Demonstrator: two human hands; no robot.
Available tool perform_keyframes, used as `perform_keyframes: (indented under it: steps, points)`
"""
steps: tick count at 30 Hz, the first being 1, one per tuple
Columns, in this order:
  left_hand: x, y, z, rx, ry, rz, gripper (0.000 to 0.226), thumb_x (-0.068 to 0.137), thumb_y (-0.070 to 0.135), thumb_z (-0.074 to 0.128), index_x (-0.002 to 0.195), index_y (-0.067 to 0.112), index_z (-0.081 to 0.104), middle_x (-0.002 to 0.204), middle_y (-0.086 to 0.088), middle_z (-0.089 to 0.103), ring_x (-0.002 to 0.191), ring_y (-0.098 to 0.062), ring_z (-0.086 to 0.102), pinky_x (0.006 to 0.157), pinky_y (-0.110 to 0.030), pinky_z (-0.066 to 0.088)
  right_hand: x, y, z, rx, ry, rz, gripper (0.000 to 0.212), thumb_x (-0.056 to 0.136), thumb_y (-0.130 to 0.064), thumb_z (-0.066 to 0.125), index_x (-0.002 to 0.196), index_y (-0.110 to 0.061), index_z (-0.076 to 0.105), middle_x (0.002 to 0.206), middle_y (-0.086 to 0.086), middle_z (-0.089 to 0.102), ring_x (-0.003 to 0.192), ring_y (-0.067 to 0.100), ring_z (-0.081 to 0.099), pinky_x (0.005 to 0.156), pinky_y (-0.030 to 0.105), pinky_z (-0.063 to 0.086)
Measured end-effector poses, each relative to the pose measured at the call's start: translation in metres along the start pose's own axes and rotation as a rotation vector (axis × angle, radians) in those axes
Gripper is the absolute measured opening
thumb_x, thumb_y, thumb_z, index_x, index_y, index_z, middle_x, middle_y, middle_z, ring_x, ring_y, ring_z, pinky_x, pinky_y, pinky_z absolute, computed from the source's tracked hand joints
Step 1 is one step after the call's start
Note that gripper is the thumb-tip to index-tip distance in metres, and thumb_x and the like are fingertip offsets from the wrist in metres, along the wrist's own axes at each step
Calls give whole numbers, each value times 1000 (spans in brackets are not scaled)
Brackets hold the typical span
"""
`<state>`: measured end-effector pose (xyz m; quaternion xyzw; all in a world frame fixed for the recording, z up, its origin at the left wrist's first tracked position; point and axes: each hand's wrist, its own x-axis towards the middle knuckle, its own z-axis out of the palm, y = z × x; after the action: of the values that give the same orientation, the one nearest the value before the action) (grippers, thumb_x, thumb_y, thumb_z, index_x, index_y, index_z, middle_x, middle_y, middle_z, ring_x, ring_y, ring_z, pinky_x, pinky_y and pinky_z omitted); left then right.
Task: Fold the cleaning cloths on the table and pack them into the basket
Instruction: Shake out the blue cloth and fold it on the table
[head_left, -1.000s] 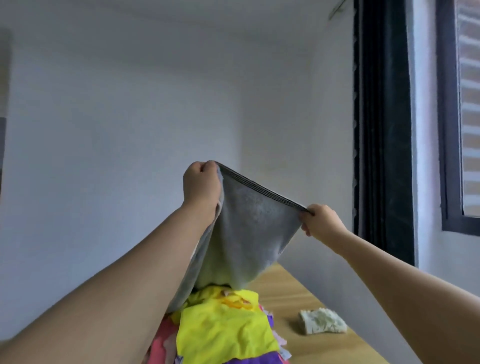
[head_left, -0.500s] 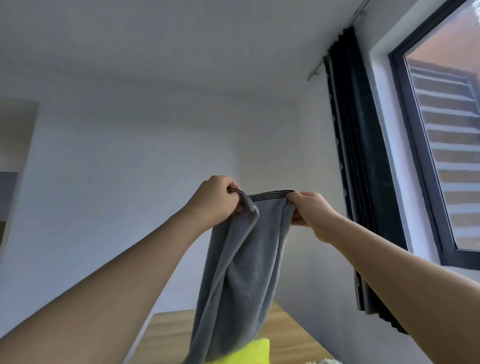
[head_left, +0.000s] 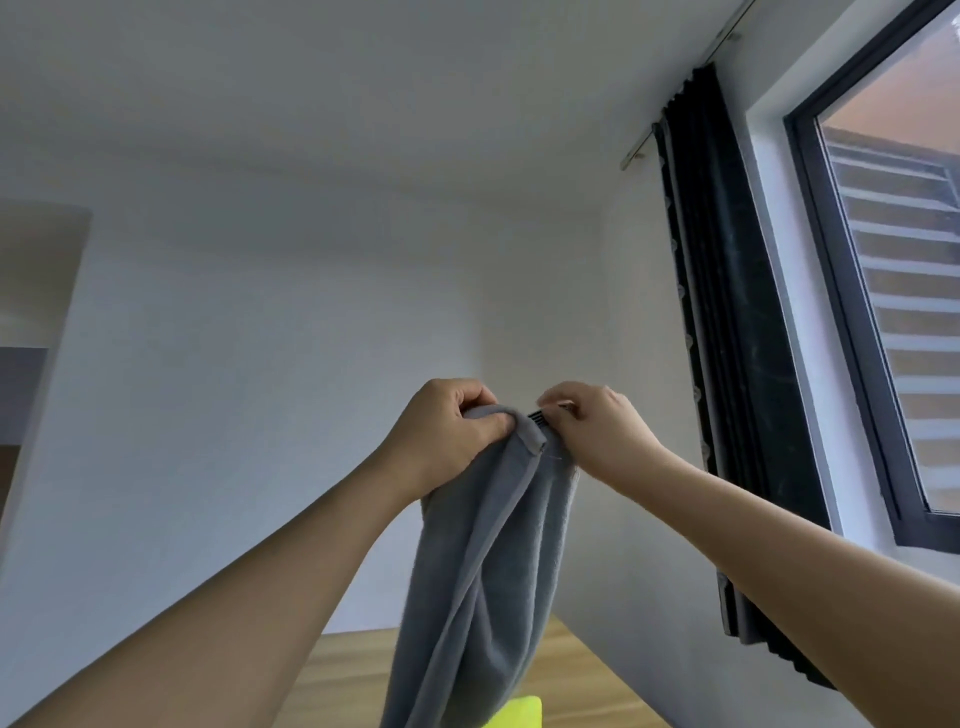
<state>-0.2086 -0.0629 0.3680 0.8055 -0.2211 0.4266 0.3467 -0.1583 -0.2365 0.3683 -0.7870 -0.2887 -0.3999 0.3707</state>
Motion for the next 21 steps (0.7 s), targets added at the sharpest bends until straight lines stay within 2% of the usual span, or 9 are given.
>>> perform_keyframes:
  steps: [3,5,8,10,11,14,15,18,21]
  points:
    - [6,-7,3,64,24,-54,17,80,29,70,72,14,68,77,-5,68,69,-12,57,66,-31,48,-8,-1,2,61,-78,-5,20,92,-8,38,95,-25,48,70,3,56,58,19,47,48,25,37]
    - [10,-11,7,78,65,-86,18,80,29,69,70,14,67,72,-4,66,67,-13,55,63,-30,46,-13,3,0,60,-119,63,30,81,3,33,82,-18,54,70,1,53,61,19,44,48,23,34]
    - [14,-14,14,13,62,-147,19,80,28,69,70,13,67,68,1,61,66,-12,54,64,-28,45,-19,12,0,172,-187,267,32,75,0,39,73,-13,68,84,10,63,75,22,53,62,27,46]
    - [15,-14,19,-39,50,-162,19,81,27,70,71,11,68,70,1,62,68,-11,54,65,-26,44,-23,16,0,298,-292,362,20,76,-17,56,87,-11,72,106,15,68,90,26,60,86,41,53]
    - [15,-13,22,-57,49,-163,18,81,26,70,71,11,68,71,0,63,69,-11,54,65,-26,44,-25,18,-2,336,-350,363,26,74,-24,63,94,-12,72,111,14,68,94,24,62,94,44,50]
    - [17,-11,28,-62,36,-146,16,83,27,70,74,13,69,76,-2,66,72,-12,57,67,-27,47,-26,20,-5,382,-465,288,24,80,-28,70,103,-21,71,104,-2,73,97,13,65,82,27,50]
    - [19,-10,28,-48,28,-137,16,83,27,70,75,13,69,78,-4,68,74,-13,58,68,-29,49,-25,18,-5,404,-456,272,23,82,-28,71,104,-22,71,101,-4,73,96,12,66,79,25,50]
    - [30,-10,23,-23,-13,-124,16,82,28,72,77,13,69,83,-8,69,75,-15,59,72,-33,51,-16,20,2,378,-287,236,17,85,-27,68,99,-18,72,97,2,72,91,15,66,81,31,53]
    - [36,-6,18,-24,-65,-123,17,83,27,71,80,10,69,81,-5,69,74,-15,60,70,-31,50,-7,22,12,303,-142,235,21,89,-27,60,90,-10,71,86,15,67,73,16,54,65,30,43]
